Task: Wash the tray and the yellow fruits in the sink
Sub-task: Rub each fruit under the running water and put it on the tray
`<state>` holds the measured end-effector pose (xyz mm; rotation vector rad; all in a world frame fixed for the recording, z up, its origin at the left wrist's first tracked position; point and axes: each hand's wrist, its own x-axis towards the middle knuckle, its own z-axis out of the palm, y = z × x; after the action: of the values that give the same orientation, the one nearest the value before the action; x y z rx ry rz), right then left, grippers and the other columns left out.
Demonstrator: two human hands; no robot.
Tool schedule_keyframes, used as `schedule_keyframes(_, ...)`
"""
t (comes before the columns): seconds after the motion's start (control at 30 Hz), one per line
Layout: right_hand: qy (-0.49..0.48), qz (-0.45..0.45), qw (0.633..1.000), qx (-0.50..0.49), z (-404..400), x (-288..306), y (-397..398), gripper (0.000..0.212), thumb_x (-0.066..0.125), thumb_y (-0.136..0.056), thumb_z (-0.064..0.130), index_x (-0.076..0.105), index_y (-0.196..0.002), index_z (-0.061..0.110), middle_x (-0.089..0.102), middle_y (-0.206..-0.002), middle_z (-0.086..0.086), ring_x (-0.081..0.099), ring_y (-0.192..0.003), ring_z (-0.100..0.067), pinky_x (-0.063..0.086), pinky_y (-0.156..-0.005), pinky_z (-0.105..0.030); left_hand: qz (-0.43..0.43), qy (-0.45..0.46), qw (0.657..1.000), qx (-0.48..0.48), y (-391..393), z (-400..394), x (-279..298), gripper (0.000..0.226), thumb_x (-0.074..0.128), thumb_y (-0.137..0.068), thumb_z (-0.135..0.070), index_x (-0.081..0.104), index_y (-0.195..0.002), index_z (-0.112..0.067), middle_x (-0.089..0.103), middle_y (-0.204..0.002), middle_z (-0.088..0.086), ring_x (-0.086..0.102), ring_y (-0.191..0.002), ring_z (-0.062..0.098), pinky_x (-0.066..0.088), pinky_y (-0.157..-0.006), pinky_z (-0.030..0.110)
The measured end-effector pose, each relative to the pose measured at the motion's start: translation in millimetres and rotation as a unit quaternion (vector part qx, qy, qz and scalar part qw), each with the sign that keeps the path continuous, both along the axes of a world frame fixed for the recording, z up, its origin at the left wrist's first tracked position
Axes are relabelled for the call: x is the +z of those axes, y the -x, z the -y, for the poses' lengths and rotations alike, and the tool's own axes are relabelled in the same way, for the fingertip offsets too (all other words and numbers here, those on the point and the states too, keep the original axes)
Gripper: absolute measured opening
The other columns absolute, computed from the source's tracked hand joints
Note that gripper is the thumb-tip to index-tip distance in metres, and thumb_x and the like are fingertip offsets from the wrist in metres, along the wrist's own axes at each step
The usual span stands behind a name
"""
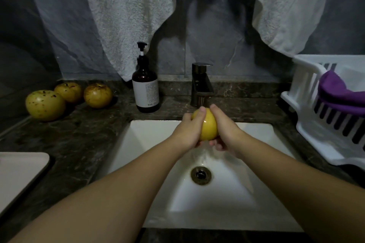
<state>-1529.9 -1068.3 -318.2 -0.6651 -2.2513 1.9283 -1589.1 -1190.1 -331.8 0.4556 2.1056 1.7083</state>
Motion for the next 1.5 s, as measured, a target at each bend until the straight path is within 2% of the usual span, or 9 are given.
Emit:
schedule_keyframes(0.3, -0.005, -0.018, 1.000, -0.024, -1.0, 1.3, 0.5, 0.057, 0.038, -0.088, 0.083, 0.057, -0.112, 0.035, 0.067, -0.083, -0.007, 0.063, -0.055, -0.017, 0.041, -0.042, -0.022, -0.043, -0.008, 0.999, -0.005, -4.2, -0.3, 3.6, 0.053, 0.044, -0.100, -0.068, 0.045, -0.133, -0.026, 0.063, -0.113, 0.009, 0.065, -0.080, 0.020, 0.056, -0.065, 0.038)
schedule_keyframes(0.4, -0.101, -0.065, 0.992, -0.029, -3.8, 0.5, -0.1, 0.052, 0.044, -0.080, 0.080, 0.056, -0.110, 0.039, 0.066, -0.102, -0.006, 0.068, -0.075, -0.020, 0.051, -0.053, -0.031, 0.036, -0.040, 0.998, -0.036, -8.0, 1.0, 7.8, 0.051, 0.036, -0.102, -0.071, 0.054, -0.126, -0.030, 0.065, -0.104, 0.011, 0.062, -0.070, 0.021, 0.051, -0.057, 0.030)
schedule_keyframes(0.53, 0.075, 0.041, 0.996, -0.007, -4.4, 0.8, -2.7, 0.077, 0.042, -0.080, 0.089, 0.067, -0.100, 0.019, 0.064, -0.070, -0.012, 0.055, -0.045, -0.016, 0.038, -0.041, -0.021, -0.070, -0.010, 0.997, -0.007, -2.4, -1.4, 3.4, 0.049, 0.042, -0.104, -0.062, 0.044, -0.140, -0.029, 0.061, -0.122, 0.009, 0.064, -0.095, 0.021, 0.059, -0.078, 0.040)
schedule_keyframes(0.67, -0.061, -0.061, 0.996, -0.032, -3.8, 1.1, 0.1, 0.038, 0.046, -0.092, 0.072, 0.054, -0.113, 0.040, 0.067, -0.100, -0.009, 0.064, -0.066, -0.018, 0.042, -0.041, -0.023, 0.029, -0.043, 0.998, -0.030, -7.4, -0.6, 9.5, 0.051, 0.035, -0.103, -0.069, 0.054, -0.126, -0.027, 0.066, -0.093, 0.009, 0.060, -0.066, 0.019, 0.050, -0.058, 0.030)
schedule_keyframes(0.8, 0.026, 0.011, 1.000, -0.004, -5.5, 0.5, -3.1, 0.067, 0.042, -0.081, 0.087, 0.058, -0.114, 0.031, 0.062, -0.063, -0.005, 0.055, -0.046, -0.015, 0.038, -0.041, -0.021, -0.100, 0.018, 0.995, -0.011, -1.8, -0.7, 1.3, 0.062, 0.046, -0.102, -0.064, 0.040, -0.149, -0.024, 0.060, -0.131, 0.006, 0.063, -0.108, 0.023, 0.056, -0.094, 0.044)
schedule_keyframes(0.93, -0.082, -0.060, 0.994, -0.024, -4.8, 0.2, -1.1, 0.053, 0.046, -0.076, 0.081, 0.055, -0.108, 0.039, 0.067, -0.098, -0.006, 0.065, -0.070, -0.018, 0.044, -0.045, -0.024, 0.008, -0.024, 0.999, -0.045, -6.9, -0.6, 7.5, 0.062, 0.040, -0.098, -0.073, 0.043, -0.141, -0.029, 0.064, -0.107, 0.010, 0.063, -0.072, 0.019, 0.054, -0.061, 0.032)
schedule_keyframes(1.07, 0.051, -0.002, 0.998, -0.042, -5.4, 2.2, -1.3, 0.067, 0.043, -0.080, 0.086, 0.058, -0.111, 0.029, 0.062, -0.066, -0.007, 0.056, -0.042, -0.015, 0.041, -0.041, -0.021, -0.083, -0.011, 0.996, -0.027, -3.0, -3.9, 0.9, 0.059, 0.046, -0.103, -0.061, 0.034, -0.152, -0.031, 0.060, -0.122, 0.006, 0.065, -0.097, 0.023, 0.058, -0.080, 0.040)
schedule_keyframes(1.2, -0.064, -0.085, 0.994, -0.038, -5.1, 1.7, -0.8, 0.033, 0.048, -0.093, 0.069, 0.054, -0.105, 0.039, 0.066, -0.100, -0.009, 0.065, -0.060, -0.021, 0.043, -0.040, -0.023, 0.030, -0.062, 0.997, -0.038, -7.0, -3.1, 9.4, 0.045, 0.036, -0.104, -0.066, 0.051, -0.128, -0.030, 0.067, -0.088, 0.005, 0.060, -0.065, 0.017, 0.049, -0.061, 0.031)
schedule_keyframes(1.5, 0.044, 0.012, 0.998, -0.037, -3.1, 5.7, -1.2, 0.064, 0.043, -0.088, 0.080, 0.057, -0.115, 0.024, 0.068, -0.072, -0.011, 0.059, -0.047, -0.017, 0.041, -0.044, -0.022, -0.069, -0.023, 0.997, -0.023, -3.4, -0.7, 7.6, 0.048, 0.040, -0.104, -0.063, 0.049, -0.135, -0.028, 0.065, -0.114, 0.008, 0.066, -0.087, 0.019, 0.057, -0.069, 0.034)
